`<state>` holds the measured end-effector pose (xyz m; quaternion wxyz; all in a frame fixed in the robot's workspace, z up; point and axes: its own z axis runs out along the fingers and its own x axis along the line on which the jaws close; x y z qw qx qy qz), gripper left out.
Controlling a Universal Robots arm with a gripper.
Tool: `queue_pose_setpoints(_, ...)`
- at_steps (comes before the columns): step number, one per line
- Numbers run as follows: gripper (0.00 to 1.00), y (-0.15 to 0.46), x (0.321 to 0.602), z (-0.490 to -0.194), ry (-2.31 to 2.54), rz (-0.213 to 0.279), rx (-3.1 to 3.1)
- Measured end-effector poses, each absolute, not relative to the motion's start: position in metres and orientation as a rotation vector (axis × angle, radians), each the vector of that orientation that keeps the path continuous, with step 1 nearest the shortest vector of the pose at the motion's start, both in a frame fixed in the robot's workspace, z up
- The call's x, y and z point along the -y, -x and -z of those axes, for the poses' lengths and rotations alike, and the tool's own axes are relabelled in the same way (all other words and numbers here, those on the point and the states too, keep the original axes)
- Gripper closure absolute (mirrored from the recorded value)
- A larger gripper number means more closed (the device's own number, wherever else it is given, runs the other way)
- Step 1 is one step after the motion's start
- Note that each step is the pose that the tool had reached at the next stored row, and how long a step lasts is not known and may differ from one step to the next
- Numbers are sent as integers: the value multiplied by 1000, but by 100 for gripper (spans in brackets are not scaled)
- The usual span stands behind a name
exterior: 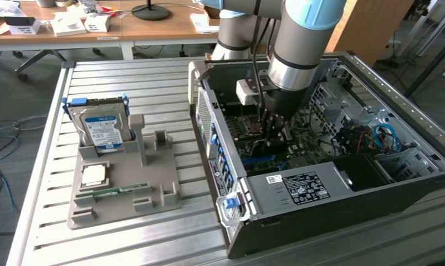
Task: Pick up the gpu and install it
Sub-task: 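Insert the gpu into the slot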
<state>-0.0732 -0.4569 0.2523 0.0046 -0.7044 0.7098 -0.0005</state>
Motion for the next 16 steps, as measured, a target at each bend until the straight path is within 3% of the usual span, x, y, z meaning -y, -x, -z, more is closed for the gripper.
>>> queue_pose_setpoints(16, 74, 73, 457, -252, 2206, 2, -2223)
